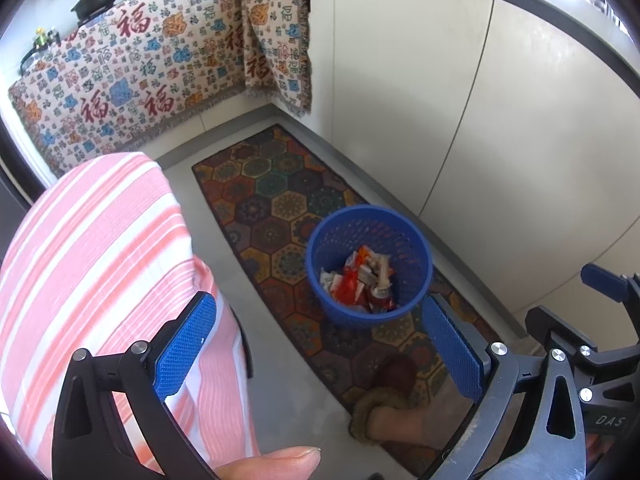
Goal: Collect trash
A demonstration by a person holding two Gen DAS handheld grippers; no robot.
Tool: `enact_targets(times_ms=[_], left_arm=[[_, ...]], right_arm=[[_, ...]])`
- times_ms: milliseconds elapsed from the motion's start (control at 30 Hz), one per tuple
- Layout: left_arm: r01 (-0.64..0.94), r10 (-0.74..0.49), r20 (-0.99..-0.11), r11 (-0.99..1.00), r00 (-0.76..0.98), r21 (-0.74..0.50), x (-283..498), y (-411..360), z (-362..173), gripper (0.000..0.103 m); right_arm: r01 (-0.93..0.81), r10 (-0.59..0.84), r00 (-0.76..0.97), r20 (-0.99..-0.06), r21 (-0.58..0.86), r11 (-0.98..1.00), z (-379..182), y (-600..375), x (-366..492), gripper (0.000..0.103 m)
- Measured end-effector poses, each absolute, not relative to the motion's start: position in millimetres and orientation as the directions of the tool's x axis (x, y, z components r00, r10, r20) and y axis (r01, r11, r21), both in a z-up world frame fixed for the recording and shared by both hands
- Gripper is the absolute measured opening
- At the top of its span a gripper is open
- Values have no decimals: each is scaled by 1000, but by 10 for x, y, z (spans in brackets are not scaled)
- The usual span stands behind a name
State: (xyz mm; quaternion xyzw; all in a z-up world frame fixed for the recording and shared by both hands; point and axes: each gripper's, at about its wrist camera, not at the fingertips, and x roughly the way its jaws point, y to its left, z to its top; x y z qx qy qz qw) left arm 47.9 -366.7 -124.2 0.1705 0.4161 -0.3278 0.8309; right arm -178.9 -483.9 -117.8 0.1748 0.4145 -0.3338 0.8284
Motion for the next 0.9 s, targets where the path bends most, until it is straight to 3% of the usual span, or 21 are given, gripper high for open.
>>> enact_targets(times_ms=[900], left_arm=[[696, -392, -805, 717, 446, 37, 406, -3727, -1238, 102]], right_arm=[[704, -410, 431, -804, 15, 710, -1174, -4847, -1813, 103]])
